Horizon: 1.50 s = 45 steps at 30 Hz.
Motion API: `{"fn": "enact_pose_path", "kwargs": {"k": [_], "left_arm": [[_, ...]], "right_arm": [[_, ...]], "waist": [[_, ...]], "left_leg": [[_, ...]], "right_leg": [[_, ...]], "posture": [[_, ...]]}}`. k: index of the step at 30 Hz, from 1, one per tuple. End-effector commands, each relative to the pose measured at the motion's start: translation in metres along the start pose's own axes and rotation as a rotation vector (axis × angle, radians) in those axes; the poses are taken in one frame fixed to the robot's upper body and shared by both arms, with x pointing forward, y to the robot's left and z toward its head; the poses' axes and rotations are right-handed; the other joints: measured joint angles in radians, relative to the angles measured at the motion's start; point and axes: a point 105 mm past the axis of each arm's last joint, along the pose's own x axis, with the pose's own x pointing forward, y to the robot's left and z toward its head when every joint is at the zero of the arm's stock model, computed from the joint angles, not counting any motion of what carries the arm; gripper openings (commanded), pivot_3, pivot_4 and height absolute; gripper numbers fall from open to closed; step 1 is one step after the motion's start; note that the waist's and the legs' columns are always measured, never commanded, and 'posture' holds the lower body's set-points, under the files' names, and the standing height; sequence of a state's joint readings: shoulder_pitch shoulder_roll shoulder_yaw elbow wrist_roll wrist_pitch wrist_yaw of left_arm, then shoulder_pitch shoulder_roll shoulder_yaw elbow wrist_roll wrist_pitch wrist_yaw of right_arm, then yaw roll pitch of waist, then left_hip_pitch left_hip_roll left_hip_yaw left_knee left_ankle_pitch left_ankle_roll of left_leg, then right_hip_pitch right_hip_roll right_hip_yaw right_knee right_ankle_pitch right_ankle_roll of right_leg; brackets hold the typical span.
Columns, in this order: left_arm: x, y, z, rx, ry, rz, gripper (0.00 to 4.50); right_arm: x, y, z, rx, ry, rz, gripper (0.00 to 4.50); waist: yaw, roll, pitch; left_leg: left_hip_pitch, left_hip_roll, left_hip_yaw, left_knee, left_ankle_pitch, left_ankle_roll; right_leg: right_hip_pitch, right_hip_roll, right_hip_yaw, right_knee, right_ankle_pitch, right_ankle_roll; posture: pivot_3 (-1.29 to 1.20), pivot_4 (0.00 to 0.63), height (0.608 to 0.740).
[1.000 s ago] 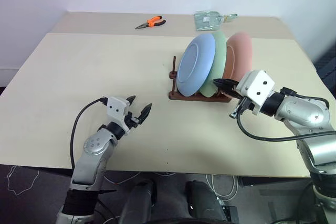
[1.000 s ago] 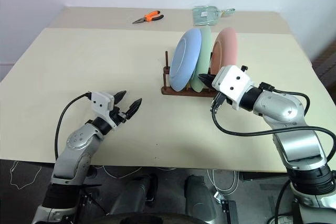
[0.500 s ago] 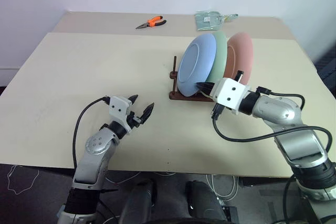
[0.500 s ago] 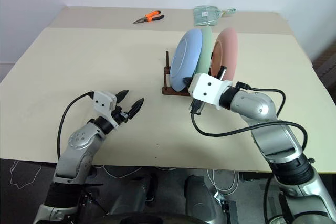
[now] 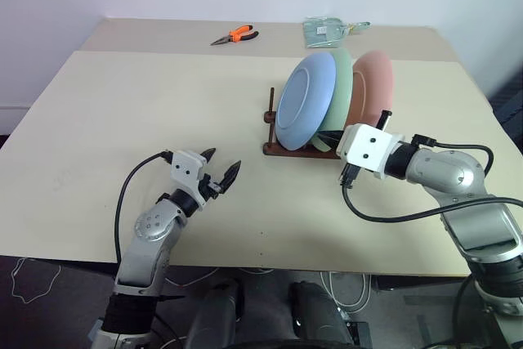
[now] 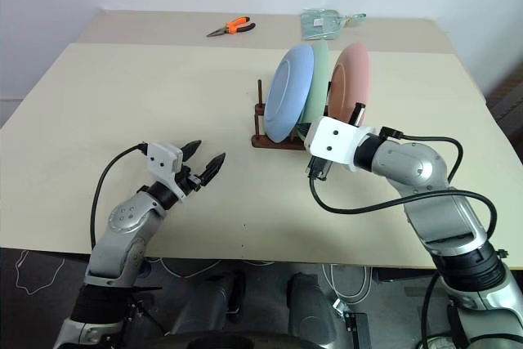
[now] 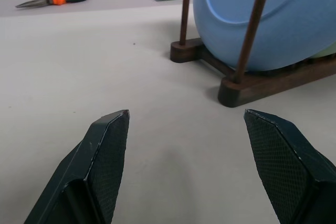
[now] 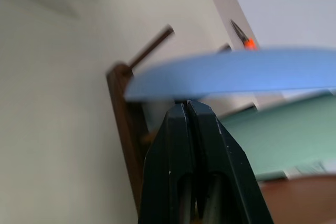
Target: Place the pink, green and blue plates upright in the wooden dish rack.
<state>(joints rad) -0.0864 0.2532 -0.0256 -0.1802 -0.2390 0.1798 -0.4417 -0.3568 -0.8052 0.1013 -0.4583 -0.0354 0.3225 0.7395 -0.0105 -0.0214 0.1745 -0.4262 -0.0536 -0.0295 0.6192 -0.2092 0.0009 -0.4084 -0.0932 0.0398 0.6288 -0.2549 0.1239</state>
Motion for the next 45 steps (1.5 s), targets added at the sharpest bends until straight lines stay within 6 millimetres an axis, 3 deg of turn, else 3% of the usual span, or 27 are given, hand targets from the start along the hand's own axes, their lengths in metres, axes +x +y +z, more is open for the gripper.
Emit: {"fn": "enact_pose_path", "kwargs": {"k": [1,16,32,36,39,43,45], "left_arm": [[0.003,-0.003,0.01,0.024,-0.042,-0.018,3.59],[0.001,-0.004,0.008,0.028,-0.038,-0.015,3.59],[0.002,-0.008,0.005,0.022,-0.035,-0.024,3.59],[0.0,-0.007,0.004,0.024,-0.033,-0.021,3.59],[-0.002,0.003,0.003,0.049,-0.027,0.008,3.59],[-0.009,0.034,0.002,0.103,-0.003,0.104,3.59],[-0.014,0.051,0.0,0.135,0.016,0.151,3.59]], "right_arm": [[-0.001,-0.006,0.009,-0.058,-0.012,-0.038,0.04],[0.011,-0.011,0.037,-0.101,-0.122,-0.064,0.04],[0.01,-0.008,0.031,-0.133,-0.102,-0.057,0.04],[-0.002,-0.015,0.027,-0.132,-0.094,-0.073,0.04],[-0.025,-0.035,0.018,-0.034,-0.109,-0.159,0.04],[-0.067,-0.068,-0.018,0.167,-0.099,-0.417,0.04],[-0.085,-0.074,-0.035,0.207,-0.078,-0.504,0.04]], "waist": [[0.001,0.0,0.0],[0.001,0.0,0.0],[0.001,0.0,0.0],[0.002,0.0,0.0],[0.004,0.0,0.0],[0.004,-0.001,0.0],[0.003,-0.001,-0.001]], "left_leg": [[0.0,0.0,0.0,0.0,0.0,0.0],[0.0,0.0,0.0,0.001,0.0,0.0],[0.0,0.0,0.0,0.002,0.0,0.0],[0.0,0.0,0.0,0.002,0.0,0.0],[0.0,0.0,0.0,0.002,0.0,0.0],[0.0,0.0,0.0,0.003,-0.001,0.001],[0.0,0.0,-0.001,0.003,-0.001,0.001]], "right_leg": [[0.0,0.0,0.0,0.0,0.0,0.0],[0.0,0.0,0.0,0.0,0.0,0.0],[0.0,0.0,0.0,0.001,0.0,0.0],[0.0,0.0,0.0,0.001,0.0,0.0],[0.001,0.0,0.0,0.0,0.0,0.001],[0.002,0.0,0.0,0.0,0.0,0.001],[0.002,0.0,-0.001,0.0,0.0,0.001]], "posture": [[0.0,0.15,0.738],[0.0,0.15,0.738],[0.0,0.15,0.738],[0.0,0.15,0.738],[0.0,0.15,0.738],[0.0,0.15,0.738],[0.0,0.15,0.738]]}}
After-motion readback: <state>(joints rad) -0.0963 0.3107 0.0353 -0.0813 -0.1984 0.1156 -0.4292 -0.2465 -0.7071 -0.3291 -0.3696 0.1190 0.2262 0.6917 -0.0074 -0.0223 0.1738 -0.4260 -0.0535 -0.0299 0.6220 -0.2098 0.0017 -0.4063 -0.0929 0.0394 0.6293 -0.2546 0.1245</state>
